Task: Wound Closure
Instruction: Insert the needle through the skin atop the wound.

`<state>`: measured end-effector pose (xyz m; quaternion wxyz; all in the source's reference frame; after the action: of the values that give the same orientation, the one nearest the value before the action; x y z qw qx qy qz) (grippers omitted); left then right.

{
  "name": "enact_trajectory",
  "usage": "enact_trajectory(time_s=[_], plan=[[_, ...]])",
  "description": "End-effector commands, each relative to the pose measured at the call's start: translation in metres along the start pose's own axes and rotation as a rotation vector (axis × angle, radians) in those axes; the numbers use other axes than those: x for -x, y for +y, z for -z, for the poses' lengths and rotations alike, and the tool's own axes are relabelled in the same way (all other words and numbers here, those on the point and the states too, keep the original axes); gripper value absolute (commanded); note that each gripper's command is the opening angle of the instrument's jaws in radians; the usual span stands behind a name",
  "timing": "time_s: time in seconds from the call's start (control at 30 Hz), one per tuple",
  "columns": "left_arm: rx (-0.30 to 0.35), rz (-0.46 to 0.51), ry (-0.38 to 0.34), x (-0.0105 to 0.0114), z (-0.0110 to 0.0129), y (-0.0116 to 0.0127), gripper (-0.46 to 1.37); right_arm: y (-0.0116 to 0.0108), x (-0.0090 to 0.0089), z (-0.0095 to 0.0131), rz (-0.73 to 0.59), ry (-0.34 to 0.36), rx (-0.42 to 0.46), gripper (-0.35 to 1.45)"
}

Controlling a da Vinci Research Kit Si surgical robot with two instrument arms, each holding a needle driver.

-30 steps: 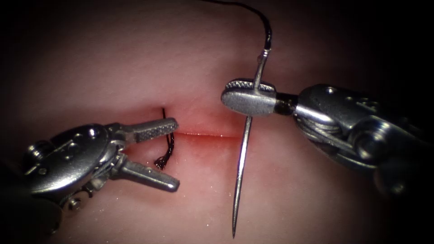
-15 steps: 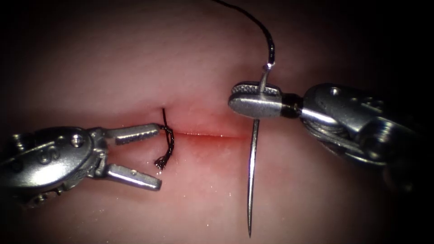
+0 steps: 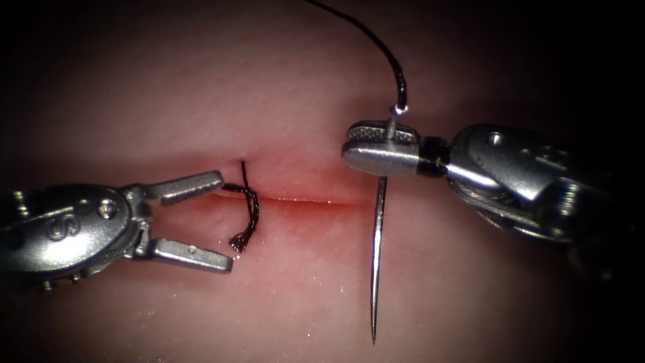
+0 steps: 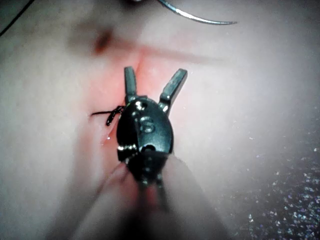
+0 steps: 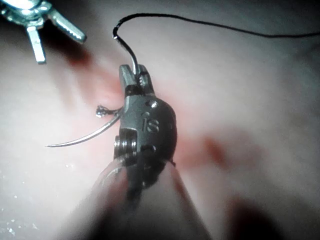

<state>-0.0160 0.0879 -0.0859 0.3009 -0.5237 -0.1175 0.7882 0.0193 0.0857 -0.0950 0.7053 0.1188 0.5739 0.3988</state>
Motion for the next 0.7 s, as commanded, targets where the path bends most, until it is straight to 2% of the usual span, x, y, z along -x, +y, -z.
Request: enact_trajectory(time_s=[0.03,0.33,0.7], plan=[[-0.006,-0.001,-0.002,0.0,0.0,-0.0001,0.55,0.0001,0.0,0.0,0.005,0.0,0.006,-0.35],[-0.009,-0.001,-0.035,0.0005,-0.0002,0.0,0.47,0.0003,0.0001,-0.0002,0.088,-0.003,-0.015,-0.35],[-0.003,-0.002,-0.049,0.001,-0.0006,0.0003,0.5,0.0008,-0.0002,-0.0013,0.252,0.002,-0.088,-0.35]])
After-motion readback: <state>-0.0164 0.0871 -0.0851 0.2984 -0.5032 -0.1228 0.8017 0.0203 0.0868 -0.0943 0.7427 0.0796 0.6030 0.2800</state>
